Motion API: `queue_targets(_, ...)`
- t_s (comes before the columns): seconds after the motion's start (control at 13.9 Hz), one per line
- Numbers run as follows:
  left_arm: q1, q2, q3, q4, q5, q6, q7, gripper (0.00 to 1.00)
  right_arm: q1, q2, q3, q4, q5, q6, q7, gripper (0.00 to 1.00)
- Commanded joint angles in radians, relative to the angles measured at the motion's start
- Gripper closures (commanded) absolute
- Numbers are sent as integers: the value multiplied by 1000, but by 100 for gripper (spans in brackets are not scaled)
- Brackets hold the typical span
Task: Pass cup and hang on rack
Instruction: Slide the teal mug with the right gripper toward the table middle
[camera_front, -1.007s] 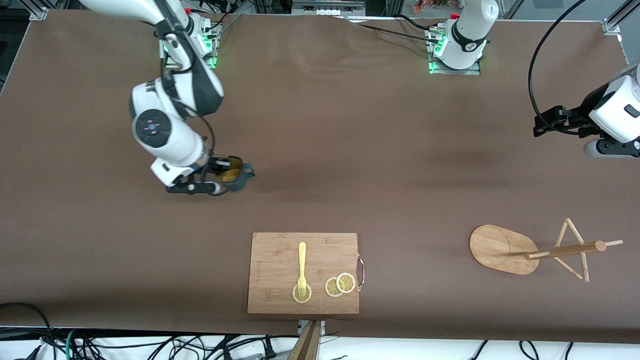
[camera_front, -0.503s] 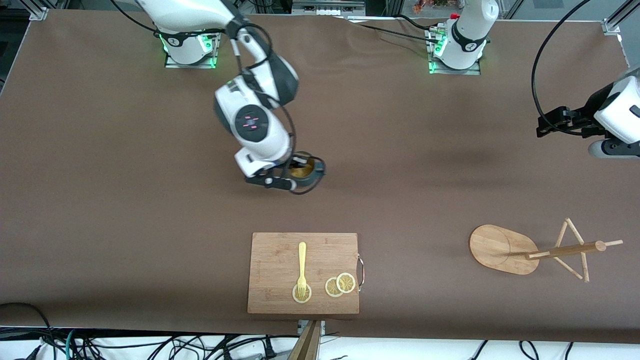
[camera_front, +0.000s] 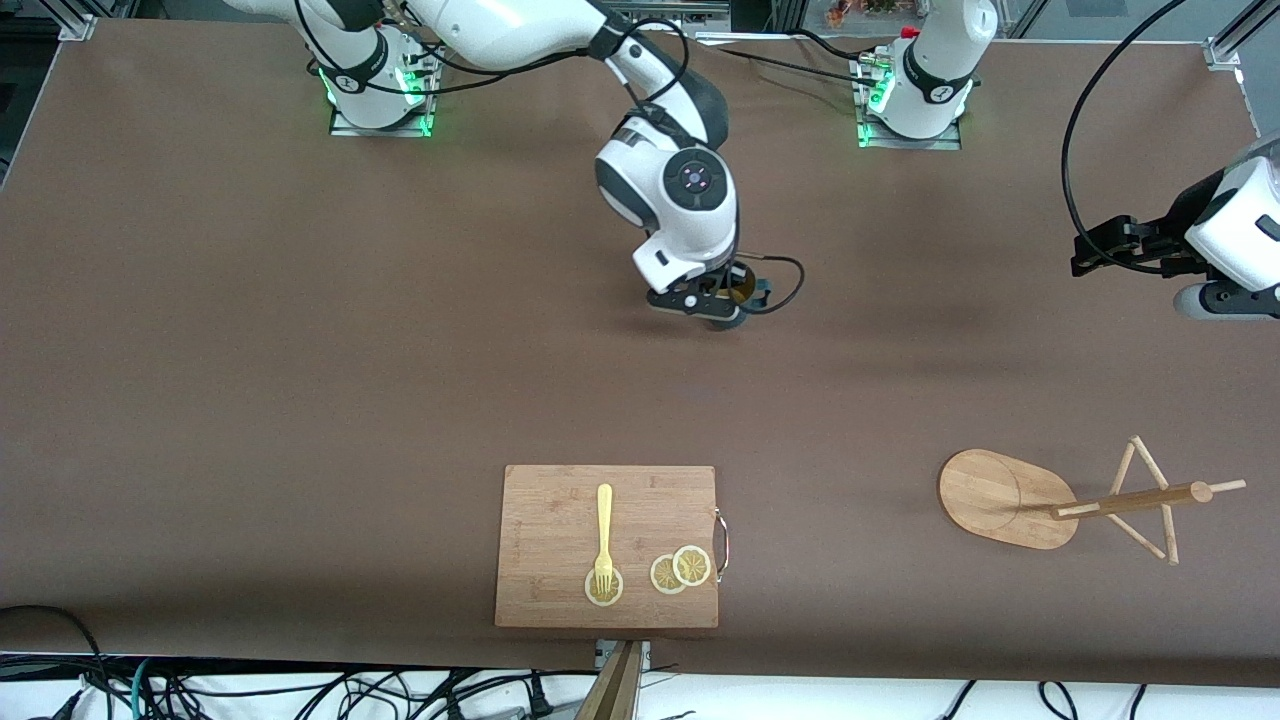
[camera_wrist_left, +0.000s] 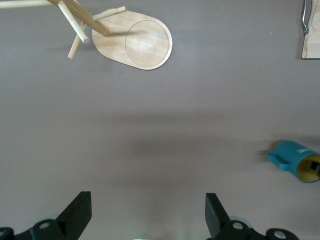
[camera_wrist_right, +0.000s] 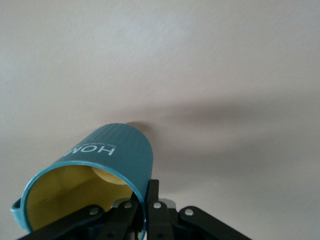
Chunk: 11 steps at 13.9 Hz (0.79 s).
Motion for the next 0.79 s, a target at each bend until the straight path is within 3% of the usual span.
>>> queue_targets(0.0,9,35,1,23,-9,-3,6,0,27,30,-13,45,-19,6,26,100)
queue_targets(0.43,14,29,6,2,-8,-20,11,0,56,51,-14,45,-54,19,43,100)
queue_targets(0.72,-17,34,0,-19,-6,-84,135,0,56,56,-14,42,-54,20,60,97)
